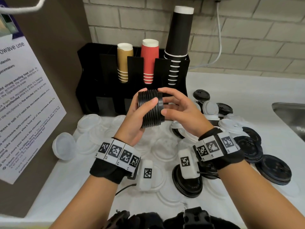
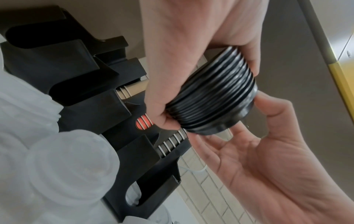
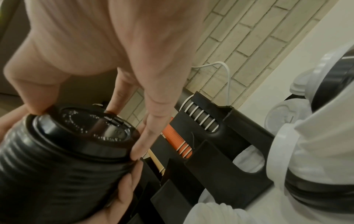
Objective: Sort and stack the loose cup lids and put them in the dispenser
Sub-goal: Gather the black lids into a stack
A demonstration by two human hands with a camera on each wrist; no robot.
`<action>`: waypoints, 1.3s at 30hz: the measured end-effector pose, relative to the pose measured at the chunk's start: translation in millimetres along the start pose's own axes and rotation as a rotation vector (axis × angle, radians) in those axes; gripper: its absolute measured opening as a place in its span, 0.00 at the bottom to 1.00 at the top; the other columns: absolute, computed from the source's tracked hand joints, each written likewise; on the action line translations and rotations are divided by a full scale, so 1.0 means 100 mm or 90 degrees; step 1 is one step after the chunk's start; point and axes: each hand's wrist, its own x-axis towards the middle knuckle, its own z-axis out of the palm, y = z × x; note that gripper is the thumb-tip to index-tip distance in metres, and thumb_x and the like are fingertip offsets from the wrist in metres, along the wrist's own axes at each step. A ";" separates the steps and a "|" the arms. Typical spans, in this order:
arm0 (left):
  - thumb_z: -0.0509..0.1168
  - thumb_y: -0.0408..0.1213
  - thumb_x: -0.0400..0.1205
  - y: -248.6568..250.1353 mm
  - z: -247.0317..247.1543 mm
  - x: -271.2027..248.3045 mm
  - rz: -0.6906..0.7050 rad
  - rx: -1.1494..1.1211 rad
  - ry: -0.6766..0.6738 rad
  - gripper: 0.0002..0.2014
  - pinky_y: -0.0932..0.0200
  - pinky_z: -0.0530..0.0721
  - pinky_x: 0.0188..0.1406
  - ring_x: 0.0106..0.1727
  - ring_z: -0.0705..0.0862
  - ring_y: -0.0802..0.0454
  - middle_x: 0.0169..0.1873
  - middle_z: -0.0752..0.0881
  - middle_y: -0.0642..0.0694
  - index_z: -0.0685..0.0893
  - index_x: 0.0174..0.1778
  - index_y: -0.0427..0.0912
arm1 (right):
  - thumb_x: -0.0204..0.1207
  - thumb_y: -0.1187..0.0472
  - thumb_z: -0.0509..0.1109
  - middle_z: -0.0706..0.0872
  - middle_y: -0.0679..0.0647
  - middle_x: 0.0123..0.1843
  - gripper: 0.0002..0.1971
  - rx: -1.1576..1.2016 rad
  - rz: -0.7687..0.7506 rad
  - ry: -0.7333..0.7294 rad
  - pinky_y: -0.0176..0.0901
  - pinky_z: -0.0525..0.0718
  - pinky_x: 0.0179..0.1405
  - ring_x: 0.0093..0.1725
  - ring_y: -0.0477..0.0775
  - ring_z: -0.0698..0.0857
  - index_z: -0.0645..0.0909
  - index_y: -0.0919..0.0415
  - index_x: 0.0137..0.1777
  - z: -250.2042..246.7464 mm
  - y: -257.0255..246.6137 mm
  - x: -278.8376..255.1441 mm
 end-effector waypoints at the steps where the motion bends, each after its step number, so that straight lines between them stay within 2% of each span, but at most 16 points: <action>1: 0.71 0.45 0.74 0.00 0.01 0.00 0.003 0.005 -0.001 0.30 0.50 0.87 0.43 0.59 0.87 0.44 0.65 0.82 0.38 0.72 0.74 0.53 | 0.70 0.63 0.75 0.84 0.54 0.57 0.28 -0.001 -0.004 -0.001 0.52 0.87 0.55 0.58 0.56 0.86 0.78 0.43 0.69 0.00 0.00 0.00; 7: 0.76 0.50 0.64 -0.01 0.02 -0.04 -0.015 0.032 -0.005 0.32 0.49 0.87 0.42 0.56 0.88 0.45 0.64 0.83 0.39 0.77 0.66 0.57 | 0.71 0.64 0.74 0.84 0.59 0.60 0.27 -0.003 -0.016 -0.035 0.51 0.86 0.56 0.61 0.60 0.85 0.77 0.43 0.69 -0.05 -0.03 -0.03; 10: 0.76 0.46 0.68 -0.03 0.03 -0.05 -0.009 0.033 0.003 0.29 0.48 0.88 0.42 0.55 0.88 0.44 0.63 0.83 0.40 0.76 0.66 0.57 | 0.71 0.64 0.74 0.85 0.53 0.58 0.28 -0.005 -0.015 -0.030 0.47 0.85 0.56 0.60 0.57 0.86 0.77 0.42 0.70 -0.03 0.00 -0.05; 13: 0.74 0.42 0.69 -0.05 0.06 -0.05 0.008 0.031 0.021 0.28 0.48 0.89 0.43 0.52 0.90 0.48 0.56 0.87 0.48 0.76 0.65 0.59 | 0.73 0.63 0.75 0.85 0.46 0.57 0.28 -0.004 -0.018 -0.039 0.46 0.85 0.59 0.61 0.55 0.85 0.76 0.41 0.71 -0.02 0.00 -0.07; 16: 0.75 0.40 0.68 -0.06 0.06 -0.04 0.019 0.044 0.045 0.30 0.48 0.89 0.43 0.53 0.89 0.48 0.55 0.86 0.48 0.75 0.66 0.58 | 0.74 0.60 0.74 0.83 0.50 0.64 0.31 -0.038 -0.002 -0.072 0.50 0.82 0.66 0.66 0.54 0.83 0.71 0.42 0.75 -0.02 -0.05 -0.09; 19: 0.75 0.40 0.67 -0.04 0.04 -0.01 0.024 0.041 0.080 0.28 0.48 0.88 0.41 0.56 0.88 0.44 0.59 0.84 0.43 0.76 0.64 0.56 | 0.74 0.57 0.74 0.75 0.51 0.74 0.38 -0.208 0.025 -0.103 0.48 0.76 0.73 0.73 0.48 0.76 0.61 0.48 0.81 -0.02 -0.16 -0.10; 21: 0.75 0.41 0.66 0.00 -0.01 0.02 0.030 0.033 0.112 0.25 0.49 0.88 0.38 0.54 0.88 0.46 0.56 0.85 0.45 0.76 0.59 0.56 | 0.71 0.52 0.78 0.73 0.49 0.73 0.37 -0.435 -0.009 -0.173 0.45 0.73 0.73 0.72 0.46 0.72 0.66 0.53 0.78 -0.05 -0.23 -0.14; 23: 0.74 0.41 0.66 0.05 -0.07 0.06 0.039 0.026 0.138 0.25 0.49 0.88 0.36 0.47 0.88 0.50 0.50 0.85 0.48 0.76 0.58 0.55 | 0.65 0.45 0.81 0.74 0.47 0.68 0.37 -0.616 0.031 -0.334 0.44 0.73 0.70 0.68 0.47 0.72 0.72 0.51 0.73 -0.05 -0.24 -0.23; 25: 0.75 0.41 0.67 0.10 -0.12 0.09 0.045 0.017 0.153 0.26 0.49 0.88 0.35 0.44 0.89 0.52 0.47 0.86 0.49 0.75 0.60 0.53 | 0.59 0.40 0.83 0.74 0.46 0.66 0.43 -0.730 0.138 -0.512 0.47 0.73 0.69 0.66 0.48 0.69 0.69 0.48 0.72 -0.03 -0.19 -0.35; 26: 0.75 0.41 0.67 0.12 -0.13 0.11 0.048 0.016 0.157 0.26 0.49 0.88 0.35 0.43 0.89 0.52 0.46 0.86 0.49 0.75 0.61 0.52 | 0.56 0.39 0.84 0.74 0.46 0.66 0.46 -0.781 0.172 -0.579 0.50 0.73 0.68 0.65 0.50 0.68 0.67 0.48 0.73 0.00 -0.14 -0.41; 28: 0.75 0.42 0.68 0.16 -0.15 0.13 0.056 0.021 0.159 0.27 0.49 0.88 0.36 0.45 0.89 0.50 0.49 0.86 0.48 0.75 0.63 0.52 | 0.53 0.39 0.85 0.73 0.48 0.65 0.50 -0.878 0.178 -0.650 0.52 0.71 0.67 0.64 0.52 0.66 0.64 0.50 0.74 0.02 -0.05 -0.53; 31: 0.74 0.43 0.69 0.18 -0.14 0.16 0.062 0.023 0.153 0.27 0.48 0.89 0.38 0.47 0.89 0.49 0.52 0.85 0.47 0.75 0.63 0.53 | 0.52 0.38 0.84 0.73 0.52 0.63 0.50 -1.021 0.101 -0.663 0.47 0.65 0.56 0.61 0.55 0.66 0.63 0.52 0.71 0.04 0.08 -0.69; 33: 0.74 0.43 0.69 0.19 -0.13 0.17 0.058 0.019 0.146 0.27 0.48 0.89 0.39 0.44 0.90 0.51 0.52 0.85 0.48 0.75 0.63 0.53 | 0.54 0.40 0.83 0.73 0.56 0.63 0.50 -1.084 0.058 -0.649 0.48 0.60 0.51 0.60 0.57 0.67 0.60 0.53 0.72 0.06 0.15 -0.77; 36: 0.74 0.42 0.70 0.19 -0.10 0.18 0.052 0.017 0.133 0.28 0.49 0.88 0.39 0.44 0.91 0.52 0.52 0.85 0.47 0.74 0.66 0.52 | 0.57 0.42 0.81 0.72 0.58 0.63 0.49 -1.098 0.032 -0.628 0.48 0.58 0.51 0.60 0.58 0.68 0.58 0.53 0.73 0.08 0.22 -0.81; 39: 0.74 0.43 0.69 0.20 -0.08 0.21 0.044 0.025 0.128 0.28 0.48 0.89 0.40 0.50 0.89 0.48 0.54 0.85 0.47 0.75 0.66 0.52 | 0.57 0.42 0.80 0.73 0.55 0.61 0.46 -1.054 0.022 -0.602 0.47 0.64 0.54 0.58 0.57 0.69 0.60 0.52 0.71 0.06 0.21 -0.77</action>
